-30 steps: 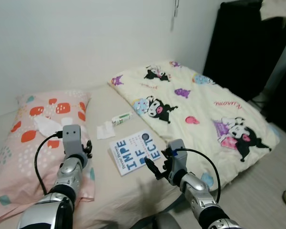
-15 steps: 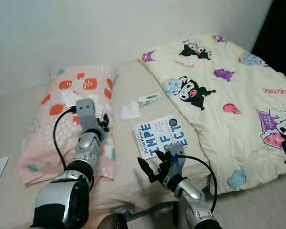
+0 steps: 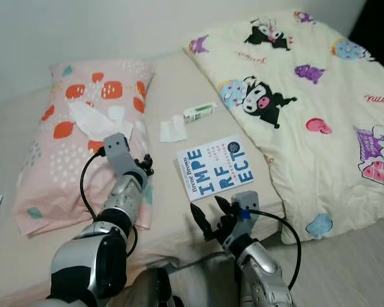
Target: Clean up the room
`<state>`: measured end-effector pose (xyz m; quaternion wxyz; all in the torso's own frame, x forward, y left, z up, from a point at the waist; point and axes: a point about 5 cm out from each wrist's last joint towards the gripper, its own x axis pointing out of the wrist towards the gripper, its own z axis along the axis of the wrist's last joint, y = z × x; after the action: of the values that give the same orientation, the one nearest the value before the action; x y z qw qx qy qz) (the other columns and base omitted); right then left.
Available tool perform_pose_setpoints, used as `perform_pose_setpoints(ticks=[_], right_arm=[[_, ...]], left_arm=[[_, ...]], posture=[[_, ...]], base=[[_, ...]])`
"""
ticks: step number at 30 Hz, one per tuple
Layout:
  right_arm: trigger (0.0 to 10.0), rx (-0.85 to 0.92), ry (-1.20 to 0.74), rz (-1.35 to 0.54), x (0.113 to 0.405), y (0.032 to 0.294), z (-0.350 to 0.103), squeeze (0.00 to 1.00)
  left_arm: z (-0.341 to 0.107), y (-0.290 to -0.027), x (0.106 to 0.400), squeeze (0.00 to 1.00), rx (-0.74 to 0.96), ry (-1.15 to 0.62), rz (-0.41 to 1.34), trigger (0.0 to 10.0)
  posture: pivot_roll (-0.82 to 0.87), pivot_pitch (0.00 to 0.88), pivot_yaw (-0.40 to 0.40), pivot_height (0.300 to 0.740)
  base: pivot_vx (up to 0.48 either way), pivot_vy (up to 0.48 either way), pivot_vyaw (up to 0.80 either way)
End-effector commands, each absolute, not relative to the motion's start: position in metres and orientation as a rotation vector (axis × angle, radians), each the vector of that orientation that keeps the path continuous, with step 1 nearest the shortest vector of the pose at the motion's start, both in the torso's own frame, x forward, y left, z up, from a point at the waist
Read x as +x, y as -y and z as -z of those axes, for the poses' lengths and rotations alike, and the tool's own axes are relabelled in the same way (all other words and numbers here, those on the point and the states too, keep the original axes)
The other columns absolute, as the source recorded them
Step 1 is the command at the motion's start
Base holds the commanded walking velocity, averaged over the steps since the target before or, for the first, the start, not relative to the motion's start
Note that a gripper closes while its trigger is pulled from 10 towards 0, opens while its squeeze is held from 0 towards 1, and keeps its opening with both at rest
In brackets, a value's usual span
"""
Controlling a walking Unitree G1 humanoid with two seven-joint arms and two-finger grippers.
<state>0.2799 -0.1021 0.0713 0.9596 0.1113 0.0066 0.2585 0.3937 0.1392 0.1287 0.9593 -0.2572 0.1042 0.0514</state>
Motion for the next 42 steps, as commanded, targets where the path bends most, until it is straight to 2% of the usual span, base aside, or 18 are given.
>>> perform_pose_setpoints(ticks=[1,6,7,8,9,10,16,17,20,30,42], right_arm=[[10.0,0.256,-0.033,-0.529,0.274,0.097,-0.069,0.0],[10.0,0.257,-0.037,-0.527,0.273,0.097,-0.07,0.0],[10.0,0.259,-0.04,-0.524,0.273,0.098,-0.072,0.0],[10.0,0.265,-0.033,-0.517,0.268,0.1,-0.075,0.0],[10.0,0.265,-0.033,-0.517,0.268,0.1,-0.075,0.0],[10.0,0.275,-0.039,-0.504,0.256,0.103,-0.078,0.0],[10.0,0.286,-0.06,-0.499,0.247,0.102,-0.077,0.0],[10.0,0.292,-0.071,-0.497,0.244,0.1,-0.077,0.0],[10.0,0.293,-0.075,-0.497,0.243,0.1,-0.077,0.0],[10.0,0.303,-0.08,-0.489,0.24,0.101,-0.087,0.0],[10.0,0.311,-0.085,-0.49,0.237,0.099,-0.091,0.0]], left_arm=[[-0.119,-0.148,0.39,0.49,-0.545,-0.253,-0.148,10.0],[-0.12,-0.148,0.39,0.49,-0.548,-0.256,-0.15,10.0],[-0.12,-0.148,0.39,1.0,-0.55,-0.258,-0.149,10.0],[-0.135,-0.142,0.397,1.0,-0.712,-0.199,-0.084,10.0],[-0.135,-0.142,0.397,1.0,-0.712,-0.199,-0.084,10.0],[-0.163,-0.139,0.407,1.0,-0.994,-0.07,0.019,10.0],[-0.18,-0.14,0.411,1.0,-1.137,0.012,0.092,10.0],[-0.188,-0.14,0.413,1.0,-1.192,0.048,0.146,10.0],[-0.191,-0.14,0.413,1.0,-1.197,0.061,0.167,10.0],[-0.189,-0.158,0.413,1.0,-1.069,0.085,0.007,10.0],[-0.225,-0.163,0.42,1.0,-1.211,0.208,0.031,10.0]], posture=[[-0.21,0.395,0.146,0.63],[-0.21,0.395,0.146,0.63],[-0.21,0.395,0.146,0.63],[-0.25,0.449,0.142,0.63],[-0.25,0.449,0.142,0.63],[-0.25,0.472,0.135,0.63],[-0.24,0.487,0.132,0.63],[-0.24,0.492,0.131,0.63],[-0.24,0.492,0.131,0.63],[-0.25,0.514,0.122,0.63],[-0.26,0.529,0.116,0.63]], base=[[0.0,0.0,0.0],[0.0,0.0,0.0],[0.0,0.0,0.0],[0.0,0.0,0.0],[0.0,0.0,0.0],[0.0,0.0,0.0],[0.0,0.0,0.0],[0.0,0.0,0.0],[0.0,0.0,0.0],[0.0,0.0,0.0],[0.0,0.0,0.0]])
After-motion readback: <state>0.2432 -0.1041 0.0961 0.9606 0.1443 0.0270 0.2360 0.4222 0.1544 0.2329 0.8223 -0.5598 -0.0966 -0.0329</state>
